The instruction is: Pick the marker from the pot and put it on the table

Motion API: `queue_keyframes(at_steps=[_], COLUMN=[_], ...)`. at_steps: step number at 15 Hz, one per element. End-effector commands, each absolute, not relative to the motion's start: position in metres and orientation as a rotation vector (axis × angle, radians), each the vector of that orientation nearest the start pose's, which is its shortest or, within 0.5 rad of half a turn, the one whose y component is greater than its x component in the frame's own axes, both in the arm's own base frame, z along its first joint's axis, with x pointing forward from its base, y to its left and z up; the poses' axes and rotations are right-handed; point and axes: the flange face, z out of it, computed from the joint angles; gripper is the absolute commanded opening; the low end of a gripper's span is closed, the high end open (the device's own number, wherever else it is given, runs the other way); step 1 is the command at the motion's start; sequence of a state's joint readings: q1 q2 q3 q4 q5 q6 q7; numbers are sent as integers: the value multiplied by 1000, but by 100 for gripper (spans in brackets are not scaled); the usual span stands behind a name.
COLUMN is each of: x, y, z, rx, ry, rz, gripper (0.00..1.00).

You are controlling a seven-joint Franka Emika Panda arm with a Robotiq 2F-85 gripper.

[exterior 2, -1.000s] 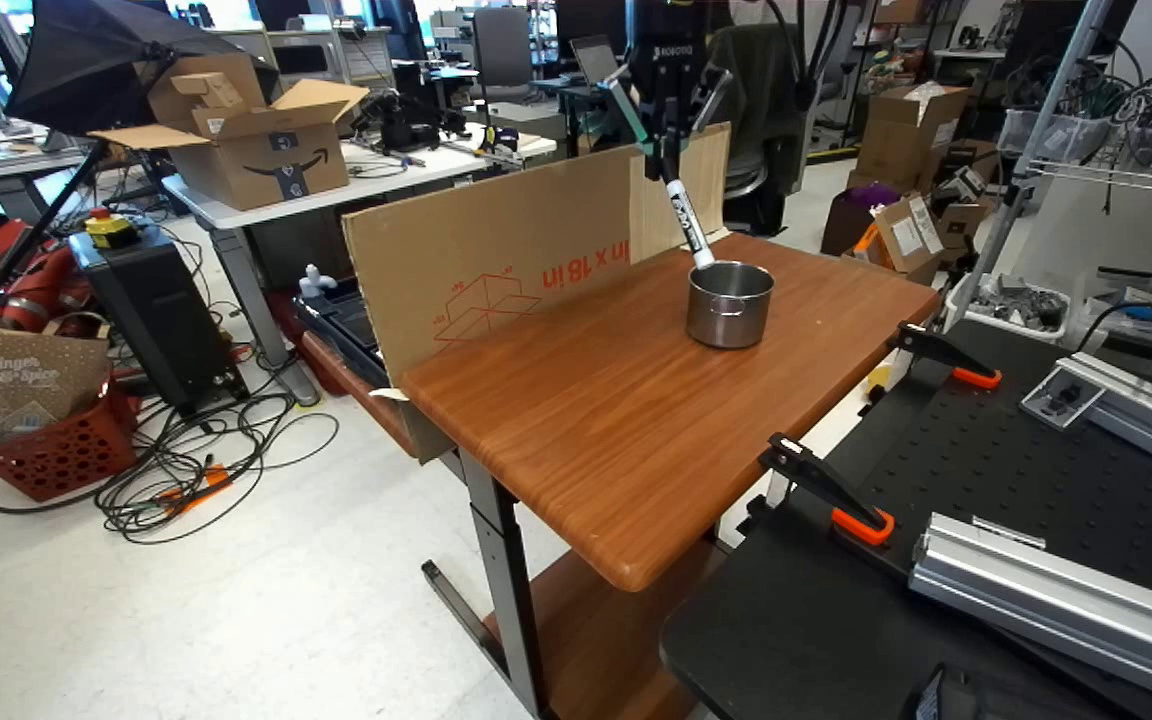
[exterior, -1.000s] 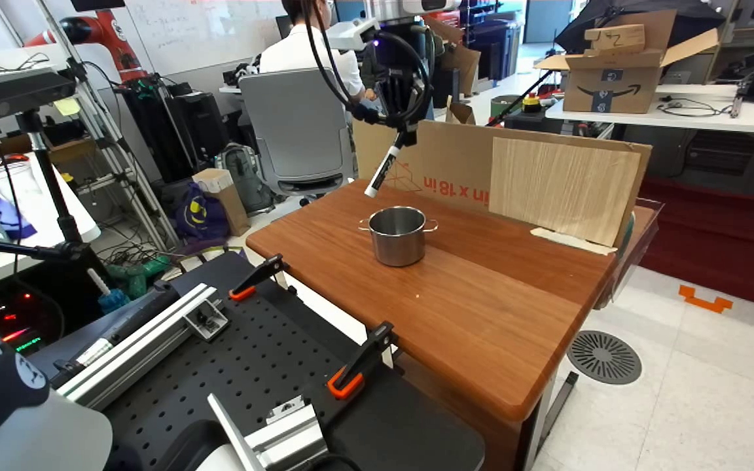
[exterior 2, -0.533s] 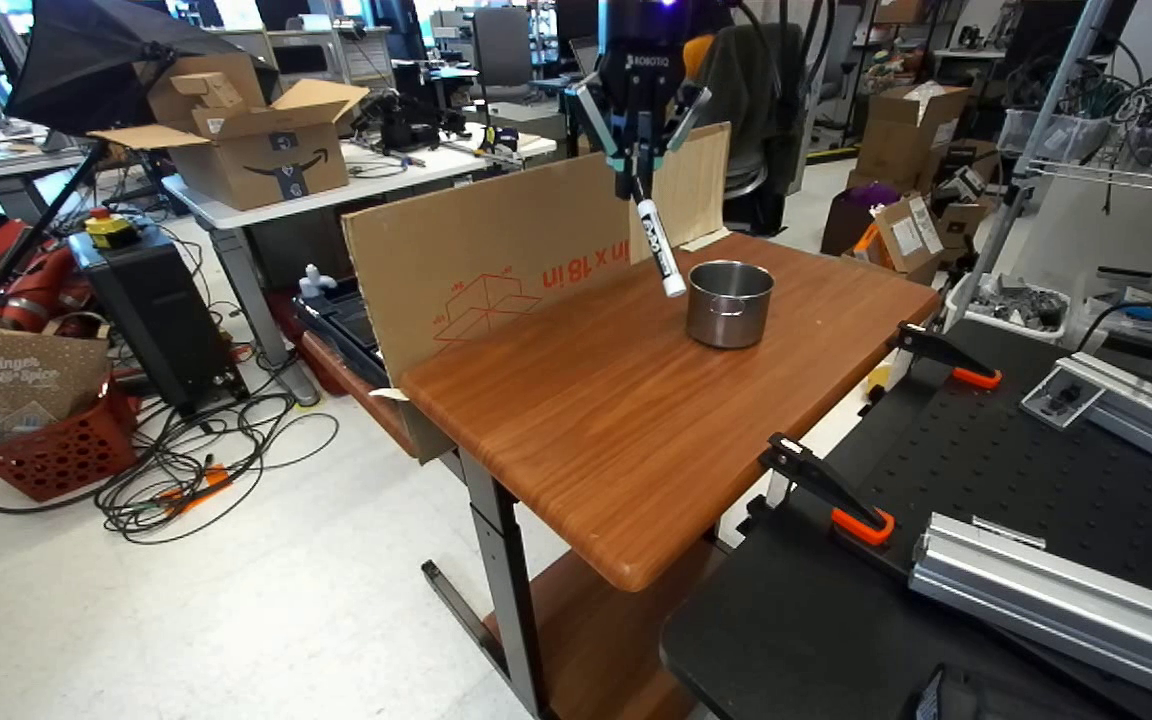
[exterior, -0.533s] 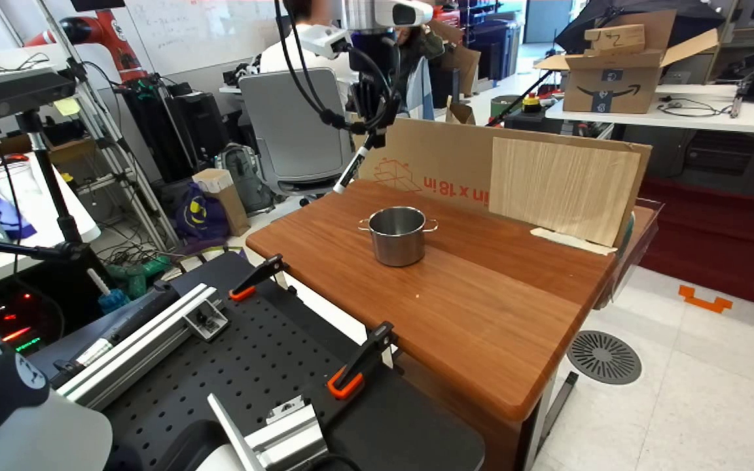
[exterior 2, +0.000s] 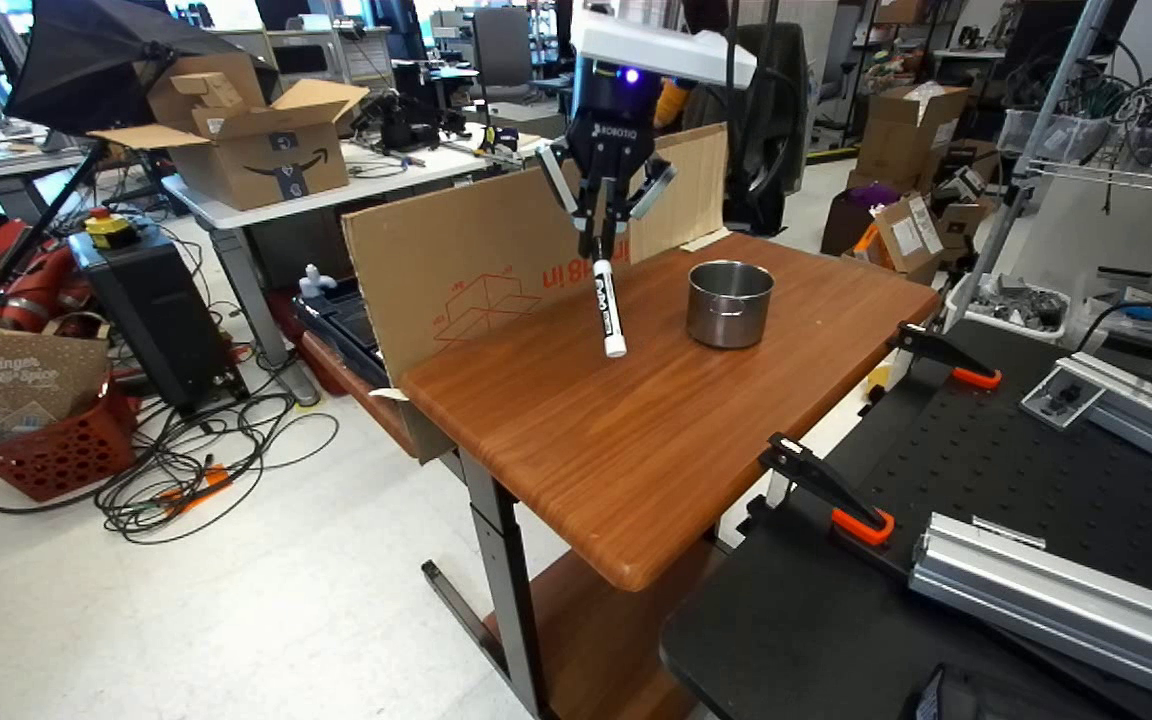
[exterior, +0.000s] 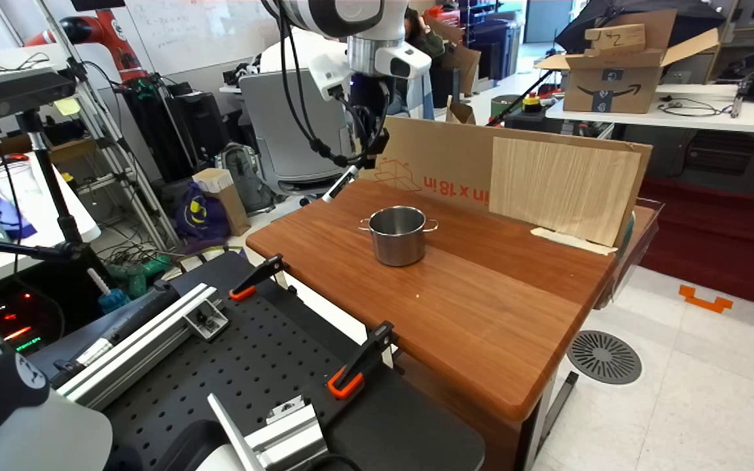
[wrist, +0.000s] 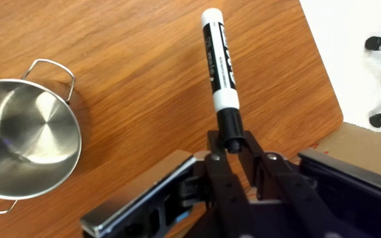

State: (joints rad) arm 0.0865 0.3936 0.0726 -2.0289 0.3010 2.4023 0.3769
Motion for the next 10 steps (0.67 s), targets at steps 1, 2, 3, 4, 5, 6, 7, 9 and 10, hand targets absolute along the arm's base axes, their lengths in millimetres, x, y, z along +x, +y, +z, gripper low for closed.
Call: queue_keyframes(at_steps=[1, 2, 3, 4, 5, 6, 7, 9, 10], x=[609, 613, 616, 620, 622, 623, 624, 626, 627], y=[93, 91, 91, 89, 89, 89, 89, 91, 92], z=[228, 218, 210, 200, 192, 184, 179, 170, 166], rx=[-2778, -2770, -2762, -2754, -2743, -2735, -2726, -2712, -2712], ry=[740, 768, 797, 825, 845, 863, 879, 906, 919], rz=[91, 84, 85, 92, 110, 124, 115, 119, 113], gripper=[5, 5, 5, 5, 5, 5, 5, 5, 5])
